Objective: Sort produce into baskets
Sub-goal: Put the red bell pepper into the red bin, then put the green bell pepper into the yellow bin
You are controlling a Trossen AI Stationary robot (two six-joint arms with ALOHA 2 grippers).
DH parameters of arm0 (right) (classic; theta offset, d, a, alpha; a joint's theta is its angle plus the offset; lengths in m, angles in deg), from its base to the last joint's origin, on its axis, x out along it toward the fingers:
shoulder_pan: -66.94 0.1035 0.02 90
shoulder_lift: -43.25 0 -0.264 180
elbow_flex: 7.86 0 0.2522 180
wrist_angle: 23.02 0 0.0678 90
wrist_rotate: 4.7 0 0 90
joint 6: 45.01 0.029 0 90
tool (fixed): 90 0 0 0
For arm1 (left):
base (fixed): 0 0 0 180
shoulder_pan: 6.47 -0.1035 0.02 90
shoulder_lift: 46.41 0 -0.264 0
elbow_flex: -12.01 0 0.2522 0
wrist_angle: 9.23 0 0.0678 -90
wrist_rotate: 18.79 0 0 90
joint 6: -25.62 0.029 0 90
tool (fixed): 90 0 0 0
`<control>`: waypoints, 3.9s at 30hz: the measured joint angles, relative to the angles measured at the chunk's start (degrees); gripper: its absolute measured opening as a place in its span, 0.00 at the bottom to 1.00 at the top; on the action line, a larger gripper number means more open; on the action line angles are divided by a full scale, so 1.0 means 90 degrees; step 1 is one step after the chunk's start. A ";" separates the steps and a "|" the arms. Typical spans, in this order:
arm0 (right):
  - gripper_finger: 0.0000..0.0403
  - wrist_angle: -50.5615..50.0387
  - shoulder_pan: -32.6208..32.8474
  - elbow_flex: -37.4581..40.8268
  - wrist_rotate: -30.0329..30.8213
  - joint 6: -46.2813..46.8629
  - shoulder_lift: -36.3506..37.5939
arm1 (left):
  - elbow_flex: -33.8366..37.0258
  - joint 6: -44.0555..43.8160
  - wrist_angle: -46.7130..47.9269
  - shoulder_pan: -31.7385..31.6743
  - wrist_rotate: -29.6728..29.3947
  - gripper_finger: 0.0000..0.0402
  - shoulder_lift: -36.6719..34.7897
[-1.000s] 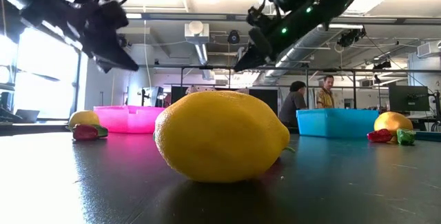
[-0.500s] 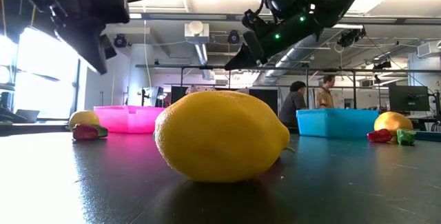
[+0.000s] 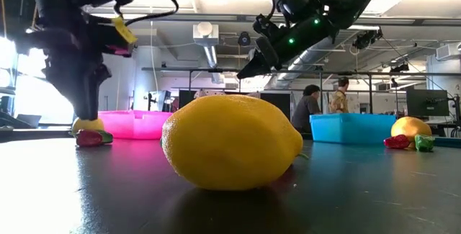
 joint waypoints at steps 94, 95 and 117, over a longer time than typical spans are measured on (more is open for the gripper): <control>0.00 -0.0293 0.0005 0.0000 0.0036 -0.0178 0.0000 | -0.1615 0.3456 -0.1425 -0.5898 -0.0160 0.04 0.2025; 0.00 -0.0302 0.0005 0.0000 0.0035 -0.0179 0.0000 | -0.1615 0.3459 -0.1444 -0.5885 -0.0160 0.05 0.1968; 0.00 -0.0284 0.0005 0.0000 0.0022 -0.0179 -0.0002 | 0.0489 0.3269 -0.4756 -0.4916 0.0041 0.15 -0.0531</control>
